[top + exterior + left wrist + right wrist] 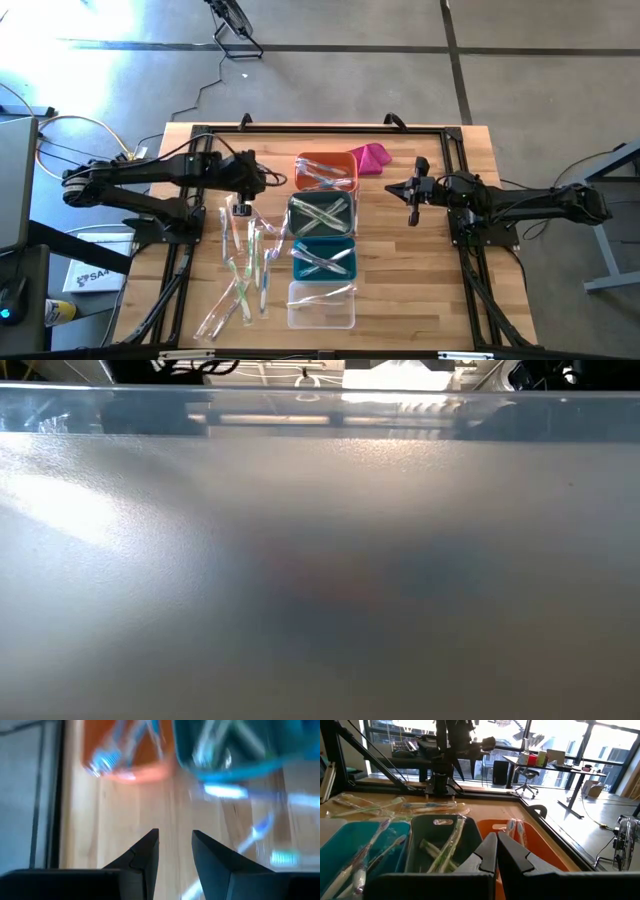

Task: Pick & Place Toothbrushes
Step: Put the purple toothbrush into the blue bin

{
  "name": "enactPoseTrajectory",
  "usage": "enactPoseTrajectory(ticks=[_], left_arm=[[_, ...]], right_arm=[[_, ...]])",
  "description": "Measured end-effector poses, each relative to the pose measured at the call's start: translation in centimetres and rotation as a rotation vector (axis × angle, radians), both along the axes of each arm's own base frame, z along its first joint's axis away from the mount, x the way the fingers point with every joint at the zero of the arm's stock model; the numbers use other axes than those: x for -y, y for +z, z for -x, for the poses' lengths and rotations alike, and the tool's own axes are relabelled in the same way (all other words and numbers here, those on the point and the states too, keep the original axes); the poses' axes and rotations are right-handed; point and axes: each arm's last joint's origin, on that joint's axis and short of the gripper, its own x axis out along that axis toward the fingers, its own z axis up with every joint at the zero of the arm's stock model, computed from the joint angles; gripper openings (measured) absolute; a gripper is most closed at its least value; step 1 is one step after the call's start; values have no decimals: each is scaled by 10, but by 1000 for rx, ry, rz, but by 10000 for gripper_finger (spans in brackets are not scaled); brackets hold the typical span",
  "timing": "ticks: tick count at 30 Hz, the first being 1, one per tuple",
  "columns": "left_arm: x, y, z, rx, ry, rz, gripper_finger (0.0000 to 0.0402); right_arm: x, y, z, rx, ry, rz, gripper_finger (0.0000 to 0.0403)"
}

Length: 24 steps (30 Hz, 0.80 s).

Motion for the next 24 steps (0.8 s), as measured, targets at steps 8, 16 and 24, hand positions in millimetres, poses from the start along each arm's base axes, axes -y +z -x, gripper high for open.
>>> enactPoseTrajectory(ticks=[8, 16, 24], left_arm=[[1, -22, 3, -252, 27, 64, 113], [-1, -36, -6, -346, -7, 64, 113], [-2, -71, -11, -518, -103, 80, 138]], right_arm=[[0, -4, -3, -31, -1, -4, 4], [1, -5, -5, -32, -4, -4, 4], [1, -5, -5, -30, -4, -4, 4]])
